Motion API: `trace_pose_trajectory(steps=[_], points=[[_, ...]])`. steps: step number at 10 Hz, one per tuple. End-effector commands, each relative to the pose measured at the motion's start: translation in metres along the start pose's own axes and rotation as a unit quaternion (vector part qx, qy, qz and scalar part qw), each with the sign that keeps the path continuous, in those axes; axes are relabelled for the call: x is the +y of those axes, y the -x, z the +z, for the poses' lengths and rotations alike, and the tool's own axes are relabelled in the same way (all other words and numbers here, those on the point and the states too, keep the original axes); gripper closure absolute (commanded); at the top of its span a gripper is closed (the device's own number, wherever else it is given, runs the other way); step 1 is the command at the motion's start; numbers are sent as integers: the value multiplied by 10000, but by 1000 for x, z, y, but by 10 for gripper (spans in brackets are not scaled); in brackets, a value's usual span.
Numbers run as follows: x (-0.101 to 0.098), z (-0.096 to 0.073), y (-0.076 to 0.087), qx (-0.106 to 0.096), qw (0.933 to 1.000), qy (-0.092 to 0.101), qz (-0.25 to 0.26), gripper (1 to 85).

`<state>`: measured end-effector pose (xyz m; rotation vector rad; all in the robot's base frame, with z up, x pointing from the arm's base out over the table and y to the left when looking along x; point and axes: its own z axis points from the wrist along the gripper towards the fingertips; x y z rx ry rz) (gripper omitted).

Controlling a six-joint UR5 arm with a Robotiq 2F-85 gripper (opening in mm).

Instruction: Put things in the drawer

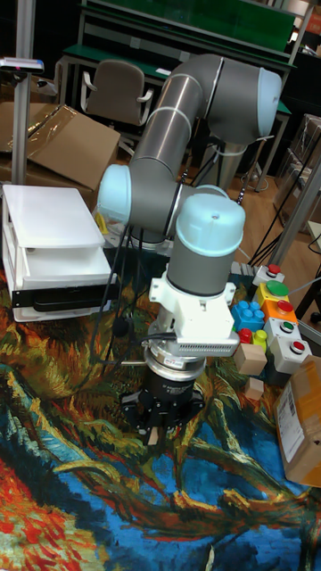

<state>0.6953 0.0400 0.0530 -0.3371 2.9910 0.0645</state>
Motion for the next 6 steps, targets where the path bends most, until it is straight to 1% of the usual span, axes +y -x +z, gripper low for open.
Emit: trace_pose_trajectory(steps=[1,2,3,4,5,6], points=[[5,-6,12,-261,9995,107,-126,843],[5,-7,15,-315,9994,101,-125,843],[1,-5,15,-341,9992,46,-185,843],[-8,-19,-3,-151,9994,-72,-316,843],[-10,-46,-22,42,9995,-84,-299,843],[-8,-73,-40,148,9992,-32,-363,843]])
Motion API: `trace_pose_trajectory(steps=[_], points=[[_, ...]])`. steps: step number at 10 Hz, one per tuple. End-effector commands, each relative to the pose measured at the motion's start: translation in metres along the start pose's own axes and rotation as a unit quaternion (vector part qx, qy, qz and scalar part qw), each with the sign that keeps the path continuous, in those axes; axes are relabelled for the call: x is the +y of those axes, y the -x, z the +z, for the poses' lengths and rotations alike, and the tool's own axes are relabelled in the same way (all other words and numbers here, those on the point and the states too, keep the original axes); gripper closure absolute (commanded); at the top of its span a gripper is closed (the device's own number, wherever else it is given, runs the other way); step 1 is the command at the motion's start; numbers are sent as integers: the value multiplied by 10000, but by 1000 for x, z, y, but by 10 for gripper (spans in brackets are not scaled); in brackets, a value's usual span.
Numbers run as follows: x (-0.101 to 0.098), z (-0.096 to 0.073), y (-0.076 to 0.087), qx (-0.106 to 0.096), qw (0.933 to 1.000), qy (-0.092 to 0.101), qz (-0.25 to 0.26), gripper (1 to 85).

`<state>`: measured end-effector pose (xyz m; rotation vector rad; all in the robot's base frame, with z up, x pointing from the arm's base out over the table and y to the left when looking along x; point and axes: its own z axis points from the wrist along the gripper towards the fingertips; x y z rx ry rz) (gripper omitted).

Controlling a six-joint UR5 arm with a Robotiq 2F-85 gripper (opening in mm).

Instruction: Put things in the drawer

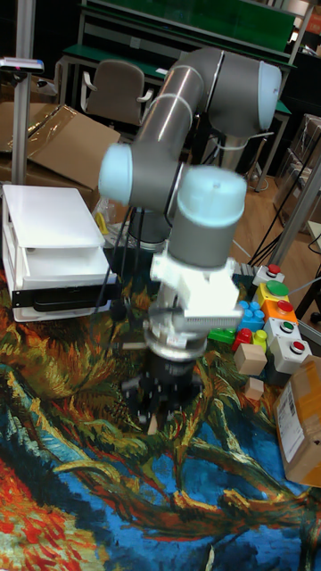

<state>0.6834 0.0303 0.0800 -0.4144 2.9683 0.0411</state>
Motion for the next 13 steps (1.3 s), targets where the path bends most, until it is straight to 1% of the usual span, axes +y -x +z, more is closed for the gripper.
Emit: trace_pose_trajectory(steps=[1,2,3,4,5,6,7,8,10,11,12,13], points=[[1,-67,-42,242,9995,38,-180,843],[1,-73,-38,45,9996,-22,-282,843],[0,-73,-30,-96,9996,-35,-264,843],[-1,-73,-20,-286,9993,-70,-231,843],[-2,-74,-15,-386,9990,-85,-213,843],[-5,-66,-14,-405,9988,-100,-246,843],[-12,-75,-31,-242,9992,-130,-304,843],[-22,-95,-55,-69,9991,-139,-395,843],[-39,-138,-96,47,9981,-86,-605,843],[-35,-138,-96,46,9982,-14,-595,843],[-36,-138,-93,-5,9983,-32,-588,843],[-40,-139,-88,-103,9982,-122,-582,843]])
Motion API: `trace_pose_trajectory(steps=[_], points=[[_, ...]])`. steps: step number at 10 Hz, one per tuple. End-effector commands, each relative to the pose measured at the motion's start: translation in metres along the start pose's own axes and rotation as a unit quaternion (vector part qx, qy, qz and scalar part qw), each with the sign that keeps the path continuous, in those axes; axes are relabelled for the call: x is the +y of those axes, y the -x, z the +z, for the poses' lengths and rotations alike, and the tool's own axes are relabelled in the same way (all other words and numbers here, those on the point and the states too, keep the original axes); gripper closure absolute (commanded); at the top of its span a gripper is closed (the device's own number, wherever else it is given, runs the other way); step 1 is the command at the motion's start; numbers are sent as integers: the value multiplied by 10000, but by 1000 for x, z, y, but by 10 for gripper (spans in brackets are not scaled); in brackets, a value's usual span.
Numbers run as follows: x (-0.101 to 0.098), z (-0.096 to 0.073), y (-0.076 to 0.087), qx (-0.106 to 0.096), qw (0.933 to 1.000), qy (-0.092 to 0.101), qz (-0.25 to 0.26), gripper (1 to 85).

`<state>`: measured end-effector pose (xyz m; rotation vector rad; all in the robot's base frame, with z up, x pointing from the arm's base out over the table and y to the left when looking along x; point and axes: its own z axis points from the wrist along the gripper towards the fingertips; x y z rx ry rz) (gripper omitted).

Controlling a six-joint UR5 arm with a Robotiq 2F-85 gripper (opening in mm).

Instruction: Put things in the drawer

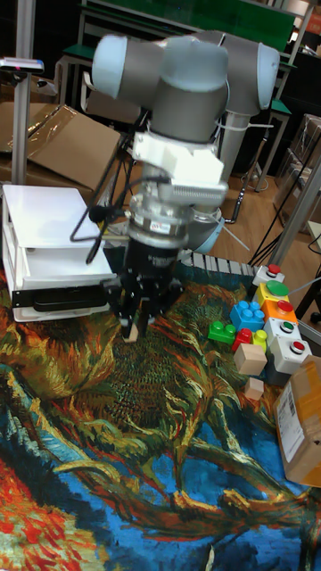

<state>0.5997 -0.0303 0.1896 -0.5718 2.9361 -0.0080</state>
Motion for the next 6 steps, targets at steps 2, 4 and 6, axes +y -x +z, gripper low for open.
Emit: trace_pose_trajectory(steps=[2,4,6], points=[[-4,-15,1,-219,9997,-7,123,843],[-6,-22,-15,-65,9999,-43,117,843],[-23,-42,-68,-30,10000,-23,-35,843]])
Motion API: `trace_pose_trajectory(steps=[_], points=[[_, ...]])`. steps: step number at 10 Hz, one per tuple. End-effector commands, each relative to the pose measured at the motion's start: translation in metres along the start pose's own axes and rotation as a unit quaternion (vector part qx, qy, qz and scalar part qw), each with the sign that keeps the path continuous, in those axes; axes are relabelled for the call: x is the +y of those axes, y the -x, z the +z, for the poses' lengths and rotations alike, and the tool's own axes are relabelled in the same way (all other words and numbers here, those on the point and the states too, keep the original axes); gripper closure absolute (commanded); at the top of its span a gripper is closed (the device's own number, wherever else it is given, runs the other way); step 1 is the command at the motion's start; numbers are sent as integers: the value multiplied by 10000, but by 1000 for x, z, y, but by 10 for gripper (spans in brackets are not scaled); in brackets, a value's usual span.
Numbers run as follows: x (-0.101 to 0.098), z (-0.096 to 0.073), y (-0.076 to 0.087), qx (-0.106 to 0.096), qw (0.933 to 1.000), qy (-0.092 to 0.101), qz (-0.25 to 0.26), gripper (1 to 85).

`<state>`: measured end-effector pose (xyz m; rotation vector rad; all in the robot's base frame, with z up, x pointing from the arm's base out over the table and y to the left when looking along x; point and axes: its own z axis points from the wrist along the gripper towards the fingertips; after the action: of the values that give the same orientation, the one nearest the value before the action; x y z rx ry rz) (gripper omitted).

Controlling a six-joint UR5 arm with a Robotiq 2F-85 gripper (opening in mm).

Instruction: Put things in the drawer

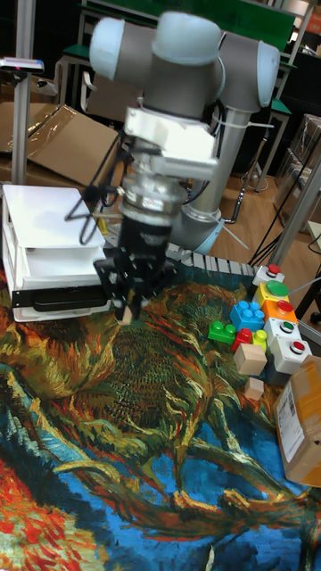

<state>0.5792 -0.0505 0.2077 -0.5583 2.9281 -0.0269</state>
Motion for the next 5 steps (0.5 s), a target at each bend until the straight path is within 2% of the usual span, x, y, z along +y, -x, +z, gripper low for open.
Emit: trace_pose_trajectory(steps=[1,2,5], points=[[-13,-24,-57,-44,9999,97,-90,843],[-12,-24,-54,-121,9998,122,-81,843],[-15,-24,-56,-95,9999,61,53,843]])
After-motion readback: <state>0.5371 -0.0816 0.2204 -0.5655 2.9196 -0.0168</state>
